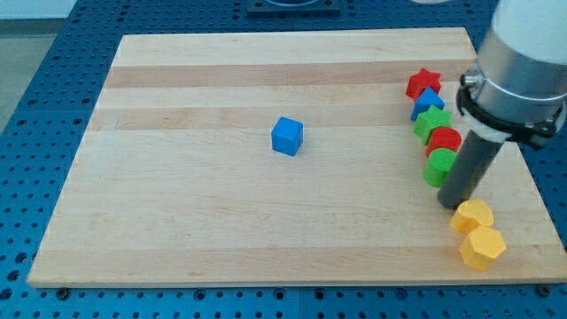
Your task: Place the green circle right to the blue cube
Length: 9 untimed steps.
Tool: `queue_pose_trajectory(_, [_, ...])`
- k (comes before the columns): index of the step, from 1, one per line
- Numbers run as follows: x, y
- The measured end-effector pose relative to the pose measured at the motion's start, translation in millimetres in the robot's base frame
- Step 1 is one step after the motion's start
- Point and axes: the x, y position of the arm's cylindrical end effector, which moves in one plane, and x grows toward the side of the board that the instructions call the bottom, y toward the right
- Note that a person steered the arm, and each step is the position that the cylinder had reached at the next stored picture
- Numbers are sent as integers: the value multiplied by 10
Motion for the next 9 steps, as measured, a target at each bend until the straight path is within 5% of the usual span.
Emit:
queue_pose_trajectory(2, [-208,373])
queue_pose_trajectory(3, [-208,-2])
queue_pose_trajectory(5, [-852,-731])
queue_pose_trajectory(7, [-1081,-785])
queue_pose_trajectory(9, [-1741,-773])
